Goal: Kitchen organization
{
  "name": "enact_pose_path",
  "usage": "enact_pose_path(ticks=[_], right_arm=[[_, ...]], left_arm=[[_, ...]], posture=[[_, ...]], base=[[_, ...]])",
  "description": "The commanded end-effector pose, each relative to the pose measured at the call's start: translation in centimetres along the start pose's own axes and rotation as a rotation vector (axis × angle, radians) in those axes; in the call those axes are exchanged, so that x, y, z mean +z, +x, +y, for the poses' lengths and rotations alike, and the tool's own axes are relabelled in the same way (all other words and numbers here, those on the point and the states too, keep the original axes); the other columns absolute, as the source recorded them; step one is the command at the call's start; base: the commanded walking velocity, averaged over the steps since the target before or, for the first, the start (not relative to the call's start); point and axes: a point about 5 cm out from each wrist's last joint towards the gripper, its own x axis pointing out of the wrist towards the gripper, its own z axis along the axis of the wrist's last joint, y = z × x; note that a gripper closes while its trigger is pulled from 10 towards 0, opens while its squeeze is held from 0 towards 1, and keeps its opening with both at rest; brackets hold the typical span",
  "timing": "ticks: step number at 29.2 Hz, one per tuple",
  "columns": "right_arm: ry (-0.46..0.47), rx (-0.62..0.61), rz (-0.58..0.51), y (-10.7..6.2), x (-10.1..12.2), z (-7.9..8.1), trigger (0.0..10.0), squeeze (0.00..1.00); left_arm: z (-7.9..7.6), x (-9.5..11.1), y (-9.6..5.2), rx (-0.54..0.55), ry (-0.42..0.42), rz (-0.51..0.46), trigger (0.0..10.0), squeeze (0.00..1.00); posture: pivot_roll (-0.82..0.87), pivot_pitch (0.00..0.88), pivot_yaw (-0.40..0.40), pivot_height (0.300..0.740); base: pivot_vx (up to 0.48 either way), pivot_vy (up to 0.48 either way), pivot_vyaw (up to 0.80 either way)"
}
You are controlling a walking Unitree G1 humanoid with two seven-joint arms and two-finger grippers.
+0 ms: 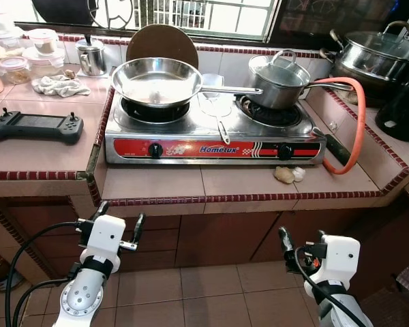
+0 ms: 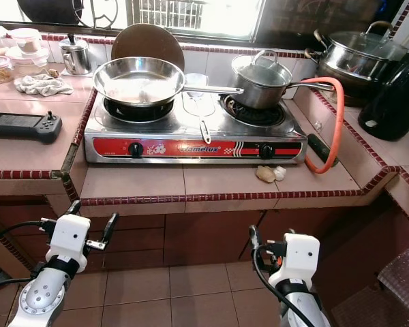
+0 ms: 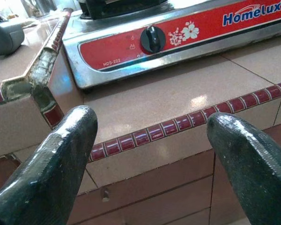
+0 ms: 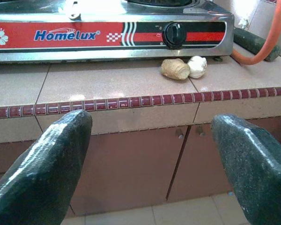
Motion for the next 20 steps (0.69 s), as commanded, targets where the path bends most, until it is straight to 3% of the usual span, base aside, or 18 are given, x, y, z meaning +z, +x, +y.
enact_pose_path(ticks=[1, 13, 20], right_arm=[[0.003, -0.014, -0.004, -0.17, 0.25, -0.34, 10.0, 0.0], [0.027, -0.023, -0.003, 0.04, 0.12, 0.06, 10.0, 0.0], [0.041, -0.025, -0.004, 0.25, -0.03, 0.39, 10.0, 0.0]], left_arm=[[-0.09, 0.37, -0.02, -0.02, 0.013, -0.006, 10.0, 0.0], [0.39, 0.91, 0.4, -0.04, 0.042, -0.009, 10.0, 0.0], [0.75, 0.82, 0.44, -0.041, 0.043, 0.007, 10.0, 0.0]], posture=[[0.13, 0.0, -0.109, 0.74], [0.14, 0.0, -0.089, 0.74], [0.14, 0.0, -0.081, 0.74]], base=[[0.0, 0.0, 0.0], [0.0, 0.0, 0.0], [-0.249, 0.0, 0.0]])
